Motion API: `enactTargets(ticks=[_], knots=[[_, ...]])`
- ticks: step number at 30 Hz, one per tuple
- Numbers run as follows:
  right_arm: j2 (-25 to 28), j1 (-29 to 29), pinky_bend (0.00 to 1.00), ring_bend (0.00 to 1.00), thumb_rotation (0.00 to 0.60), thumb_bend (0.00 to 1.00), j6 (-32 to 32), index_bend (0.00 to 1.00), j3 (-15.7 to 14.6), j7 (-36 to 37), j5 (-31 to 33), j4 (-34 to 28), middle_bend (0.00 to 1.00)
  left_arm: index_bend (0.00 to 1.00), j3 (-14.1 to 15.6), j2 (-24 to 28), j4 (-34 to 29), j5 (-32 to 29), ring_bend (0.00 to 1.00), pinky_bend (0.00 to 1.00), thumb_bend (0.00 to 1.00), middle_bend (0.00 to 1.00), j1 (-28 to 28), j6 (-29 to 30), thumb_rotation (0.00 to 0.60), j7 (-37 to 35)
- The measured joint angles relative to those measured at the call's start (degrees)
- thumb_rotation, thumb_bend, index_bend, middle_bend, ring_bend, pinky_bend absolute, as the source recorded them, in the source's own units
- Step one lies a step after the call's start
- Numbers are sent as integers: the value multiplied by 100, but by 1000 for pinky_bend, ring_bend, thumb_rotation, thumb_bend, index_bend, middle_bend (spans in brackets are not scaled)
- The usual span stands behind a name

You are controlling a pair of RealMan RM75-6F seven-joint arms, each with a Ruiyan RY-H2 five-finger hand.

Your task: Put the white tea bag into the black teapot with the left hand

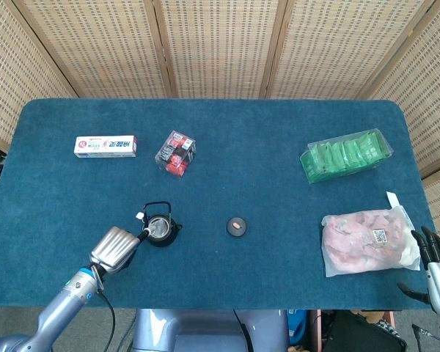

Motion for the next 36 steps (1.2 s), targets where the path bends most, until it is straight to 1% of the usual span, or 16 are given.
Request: enactTargets(ticks=[2, 4, 5, 7, 9, 11, 12, 15, 18, 24, 30, 36], knots=[[-2, 10, 0, 0, 600, 63, -1, 0, 2, 3, -16, 1, 0, 87, 29, 25, 11, 159, 355, 513, 751, 410, 132, 216, 600, -90], [-4, 26, 0, 0, 600, 62, -4, 0, 7, 0, -33, -1, 0, 72, 73, 59, 46, 400, 286, 441, 674, 340, 312, 492, 600, -221], [-5, 33, 0, 0, 600, 62, -6, 0, 9, -4, -40, -4, 0, 66, 92, 72, 68, 511, 228, 380, 633, 289, 396, 614, 600, -293], [-6, 48, 0, 0, 600, 63, -12, 0, 12, -13, -58, -10, 0, 58, 128, 98, 134, 764, 134, 267, 587, 207, 578, 876, 600, -505], [-9, 72, 0, 0, 600, 63, -20, 0, 17, -31, -82, -21, 0, 53, 147, 117, 221, 964, 29, 101, 535, 99, 742, 1093, 600, -755], [-10, 93, 0, 0, 600, 62, -31, 0, 23, -55, -95, -35, 0, 48, 161, 128, 330, 1122, 0, 20, 490, 33, 888, 1283, 600, -976], [-10, 104, 0, 0, 600, 62, -36, 0, 25, -64, -107, -45, 0, 44, 170, 135, 417, 1246, 0, 2, 464, 12, 996, 1434, 600, -1150], [-12, 129, 0, 0, 600, 62, -39, 0, 29, -105, -137, -64, 0, 32, 179, 140, 689, 1552, 0, 0, 417, 0, 1295, 1858, 600, -1630], [-19, 157, 0, 0, 600, 62, -41, 0, 36, -141, -166, -88, 0, 19, 180, 148, 991, 1774, 0, 0, 390, 0, 1626, 2251, 600, -2051], [-27, 220, 0, 0, 600, 63, -63, 0, 27, -192, -263, -122, 0, 7, 173, 171, 1347, 2001, 0, 0, 367, 0, 2098, 2720, 600, -2607], [-24, 280, 0, 0, 600, 62, -74, 0, -21, -221, -417, -186, 0, 7, 251, 177, 1660, 2191, 0, 0, 367, 0, 2537, 3091, 600, -2812], [-57, 316, 0, 0, 600, 62, -72, 0, -15, -296, -437, -223, 0, 7, 350, 213, 1763, 2232, 0, 0, 367, 0, 2890, 3191, 600, -2936]])
